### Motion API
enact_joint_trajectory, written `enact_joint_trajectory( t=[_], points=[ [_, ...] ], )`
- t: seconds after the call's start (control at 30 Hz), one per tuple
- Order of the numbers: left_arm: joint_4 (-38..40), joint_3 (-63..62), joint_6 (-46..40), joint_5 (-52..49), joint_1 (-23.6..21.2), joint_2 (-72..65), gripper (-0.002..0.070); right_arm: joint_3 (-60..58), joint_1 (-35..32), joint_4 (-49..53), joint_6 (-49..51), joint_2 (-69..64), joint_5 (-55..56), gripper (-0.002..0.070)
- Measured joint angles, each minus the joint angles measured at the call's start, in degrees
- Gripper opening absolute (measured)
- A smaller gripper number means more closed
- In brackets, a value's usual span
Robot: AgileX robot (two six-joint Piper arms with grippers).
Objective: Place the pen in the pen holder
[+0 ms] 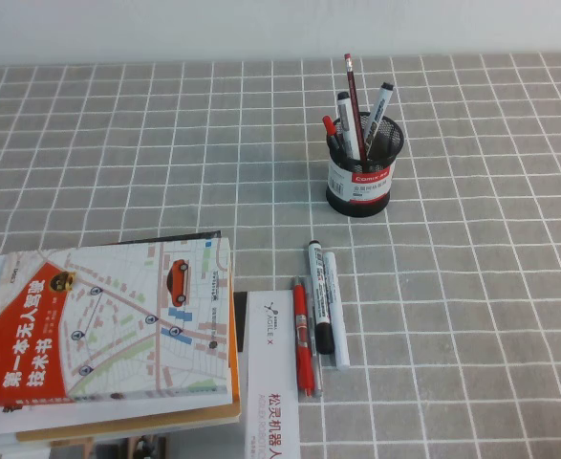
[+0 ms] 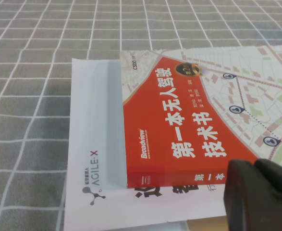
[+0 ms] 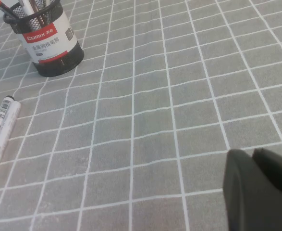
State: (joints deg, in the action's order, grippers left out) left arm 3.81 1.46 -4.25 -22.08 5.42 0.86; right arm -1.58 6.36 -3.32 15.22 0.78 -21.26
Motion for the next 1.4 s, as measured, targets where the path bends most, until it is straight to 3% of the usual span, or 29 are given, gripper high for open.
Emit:
enact_joint_trajectory(
  t=[0.17, 0.5, 1.17, 1.3, 1.4],
  points=[
    [0.00, 0.00, 0.00, 0.00, 0.00, 0.00, -0.0004, 0.00, 0.00, 0.29, 0.00, 0.00, 0.00, -0.0013],
    [0.00, 0.00, 0.00, 0.00, 0.00, 0.00, -0.0004, 0.00, 0.00, 11.04, 0.00, 0.00, 0.00, -0.0013],
    [0.00, 0.00, 0.00, 0.00, 0.00, 0.00, -0.0004, 0.00, 0.00, 11.52, 0.00, 0.00, 3.89, -0.0013],
    [0.00, 0.00, 0.00, 0.00, 0.00, 0.00, -0.0004, 0.00, 0.00, 6.01, 0.00, 0.00, 8.03, -0.0012],
    [0.00, 0.00, 0.00, 0.00, 0.00, 0.00, -0.0004, 0.00, 0.00, -8.43, 0.62, 0.00, 12.79, -0.0012]
  ],
)
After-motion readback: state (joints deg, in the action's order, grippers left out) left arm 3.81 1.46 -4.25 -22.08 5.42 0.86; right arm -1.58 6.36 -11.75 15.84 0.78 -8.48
